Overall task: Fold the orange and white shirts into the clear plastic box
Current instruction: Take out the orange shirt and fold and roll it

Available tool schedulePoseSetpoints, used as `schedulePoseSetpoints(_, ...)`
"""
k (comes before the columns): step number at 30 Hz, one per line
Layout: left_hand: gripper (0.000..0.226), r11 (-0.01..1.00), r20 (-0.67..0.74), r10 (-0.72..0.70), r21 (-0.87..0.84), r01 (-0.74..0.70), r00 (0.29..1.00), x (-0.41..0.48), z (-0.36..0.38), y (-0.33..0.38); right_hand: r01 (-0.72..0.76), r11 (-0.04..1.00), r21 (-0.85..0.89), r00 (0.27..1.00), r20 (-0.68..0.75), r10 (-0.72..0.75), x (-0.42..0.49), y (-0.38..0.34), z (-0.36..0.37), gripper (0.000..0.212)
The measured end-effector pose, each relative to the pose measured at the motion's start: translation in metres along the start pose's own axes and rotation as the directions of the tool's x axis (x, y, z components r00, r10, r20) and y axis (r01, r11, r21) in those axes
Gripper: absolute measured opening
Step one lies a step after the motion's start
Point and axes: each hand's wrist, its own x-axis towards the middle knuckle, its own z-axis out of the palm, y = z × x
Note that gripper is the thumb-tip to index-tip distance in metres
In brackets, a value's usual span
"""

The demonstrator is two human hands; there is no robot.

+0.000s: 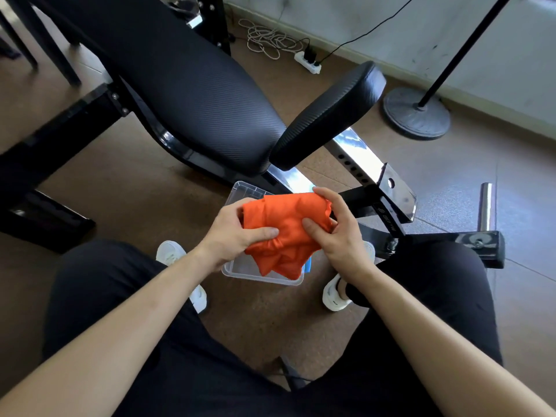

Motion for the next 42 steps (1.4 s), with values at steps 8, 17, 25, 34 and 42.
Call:
schedulePoseSetpoints(8, 0.042, 0.996, -0.258, -0.036, -0.082, 0.015, 0.965, 0.009, 0.0, -0.011, -0.352, 0.894, 0.276, 0.936, 0.11, 0.335, 0.001, 0.011, 0.005, 0.045)
schedulePoseSetpoints(17, 0.061, 0.825, -0.115, -0.539, -0.275, 0.494, 0.835, 0.011, -0.002, -0.031, -0.402, 0.855, 0.329, 0.9, -0.031, 0.435, 0.024, 0.022, 0.02, 0.046)
schedulePoseSetpoints(25, 0.083, 0.512, 0.106, -0.657, -0.663, 0.546, 0.746, 0.041, 0.031, -0.062, -0.438, 0.806, 0.399, 0.867, -0.048, 0.496, 0.049, 0.063, 0.063, 0.042)
schedulePoseSetpoints(34, 0.038, 0.536, -0.173, -0.716, -0.757, 0.374, 0.676, 0.074, 0.037, -0.154, -0.407, 0.861, -0.304, 0.879, 0.125, 0.459, 0.053, 0.161, 0.084, 0.076)
schedulePoseSetpoints(42, 0.063, 0.684, -0.205, -0.705, -0.451, 0.574, 0.679, 0.101, 0.036, -0.224, -0.237, 0.792, -0.563, 0.843, 0.286, 0.456, 0.072, 0.228, 0.081, 0.088)
